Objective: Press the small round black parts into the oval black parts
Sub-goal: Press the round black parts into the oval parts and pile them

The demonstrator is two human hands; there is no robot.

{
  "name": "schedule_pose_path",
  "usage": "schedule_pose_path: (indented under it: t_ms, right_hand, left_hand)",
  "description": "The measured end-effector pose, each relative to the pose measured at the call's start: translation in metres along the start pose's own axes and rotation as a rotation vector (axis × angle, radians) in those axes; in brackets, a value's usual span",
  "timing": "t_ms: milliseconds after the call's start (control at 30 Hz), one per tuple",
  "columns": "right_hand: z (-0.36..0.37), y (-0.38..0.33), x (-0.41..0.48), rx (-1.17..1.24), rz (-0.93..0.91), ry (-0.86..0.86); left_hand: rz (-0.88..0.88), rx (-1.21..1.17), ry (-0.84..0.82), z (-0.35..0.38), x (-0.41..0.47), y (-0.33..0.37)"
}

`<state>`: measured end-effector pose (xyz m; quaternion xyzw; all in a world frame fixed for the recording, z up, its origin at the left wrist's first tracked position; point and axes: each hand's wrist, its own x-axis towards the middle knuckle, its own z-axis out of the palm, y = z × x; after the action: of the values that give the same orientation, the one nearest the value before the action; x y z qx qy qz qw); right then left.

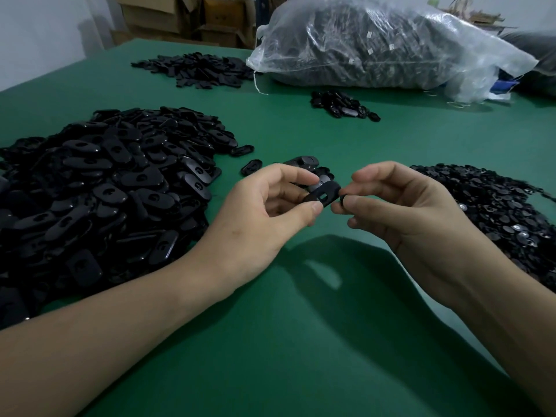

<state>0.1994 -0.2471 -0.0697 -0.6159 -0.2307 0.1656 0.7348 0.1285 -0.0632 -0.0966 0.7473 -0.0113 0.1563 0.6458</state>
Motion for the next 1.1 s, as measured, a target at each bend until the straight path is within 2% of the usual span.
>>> schedule_pose_path:
  t_ms: [433,1100]
  right_hand:
    - [-0.0014,-0.0001,0.0008,-0.07,-0.029,0.014]
    - [0.0035,0.001,-0.0022,-0.257,-0.015,0.089]
  left_hand:
    - [-0.004,-0.036,-0.053,0.0011,-0.0009,0.0003]
    - [-0.01,-0.084,-0.046,0.0016,-0.0005,0.002]
